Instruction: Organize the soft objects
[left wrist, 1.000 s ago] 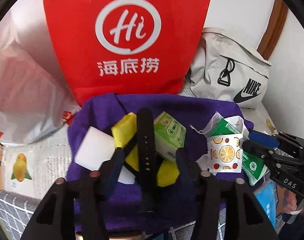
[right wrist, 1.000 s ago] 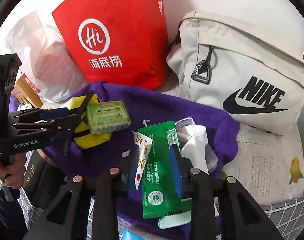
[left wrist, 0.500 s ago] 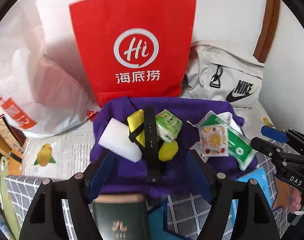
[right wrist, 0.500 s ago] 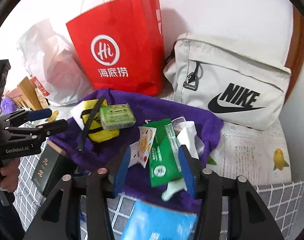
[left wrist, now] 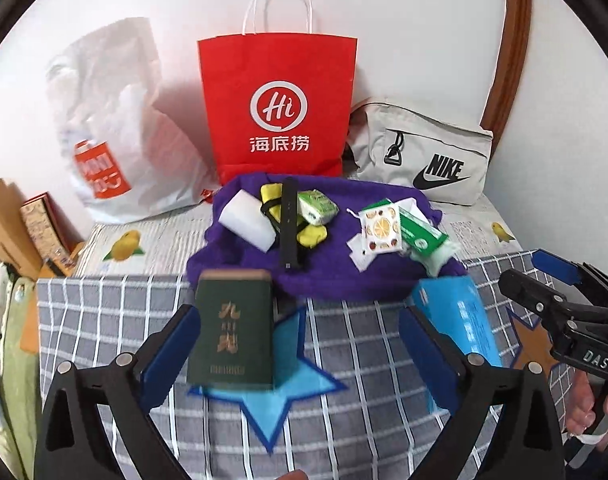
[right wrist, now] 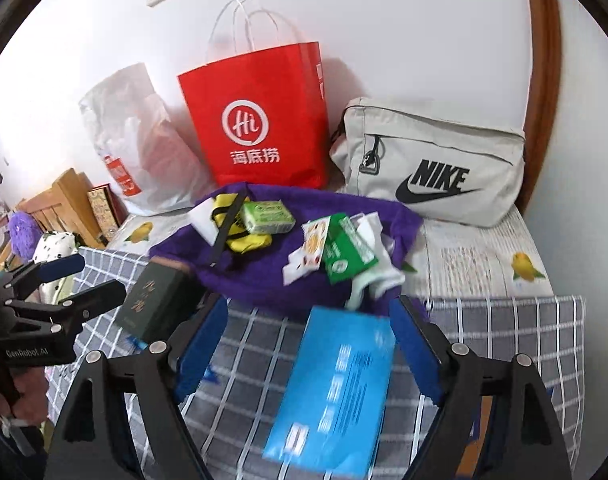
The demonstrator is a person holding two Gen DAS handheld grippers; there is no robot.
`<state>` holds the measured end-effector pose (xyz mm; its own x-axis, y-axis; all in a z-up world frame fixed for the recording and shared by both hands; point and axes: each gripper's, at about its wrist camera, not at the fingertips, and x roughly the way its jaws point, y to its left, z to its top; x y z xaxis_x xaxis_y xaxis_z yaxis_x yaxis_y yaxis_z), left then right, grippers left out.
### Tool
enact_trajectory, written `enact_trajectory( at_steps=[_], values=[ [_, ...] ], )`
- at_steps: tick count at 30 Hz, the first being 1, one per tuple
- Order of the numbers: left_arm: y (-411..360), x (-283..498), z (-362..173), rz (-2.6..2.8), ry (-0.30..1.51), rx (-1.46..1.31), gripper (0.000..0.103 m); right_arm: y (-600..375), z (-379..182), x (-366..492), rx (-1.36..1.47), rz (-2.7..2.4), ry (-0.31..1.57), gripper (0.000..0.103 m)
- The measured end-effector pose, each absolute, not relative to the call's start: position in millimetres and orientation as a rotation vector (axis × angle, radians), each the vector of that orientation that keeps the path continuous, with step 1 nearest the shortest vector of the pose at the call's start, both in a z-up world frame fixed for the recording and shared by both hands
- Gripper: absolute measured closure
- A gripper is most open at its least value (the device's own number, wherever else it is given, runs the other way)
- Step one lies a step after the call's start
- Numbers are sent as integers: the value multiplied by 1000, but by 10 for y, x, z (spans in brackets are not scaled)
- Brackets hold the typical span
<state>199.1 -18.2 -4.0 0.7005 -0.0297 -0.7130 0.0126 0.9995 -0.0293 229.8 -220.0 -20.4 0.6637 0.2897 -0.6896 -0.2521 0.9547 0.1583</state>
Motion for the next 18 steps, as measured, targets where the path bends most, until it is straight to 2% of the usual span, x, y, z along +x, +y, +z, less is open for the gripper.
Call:
enact_trajectory(
  at_steps=[2,18],
  values=[
    [-211,1830,-34,-26,788,-36,2,-2223,-172,2098,55,292,767,9],
    [-401,719,-89,-11,763,-32,2,-2346,-210,962,36,263,734,8]
  ],
)
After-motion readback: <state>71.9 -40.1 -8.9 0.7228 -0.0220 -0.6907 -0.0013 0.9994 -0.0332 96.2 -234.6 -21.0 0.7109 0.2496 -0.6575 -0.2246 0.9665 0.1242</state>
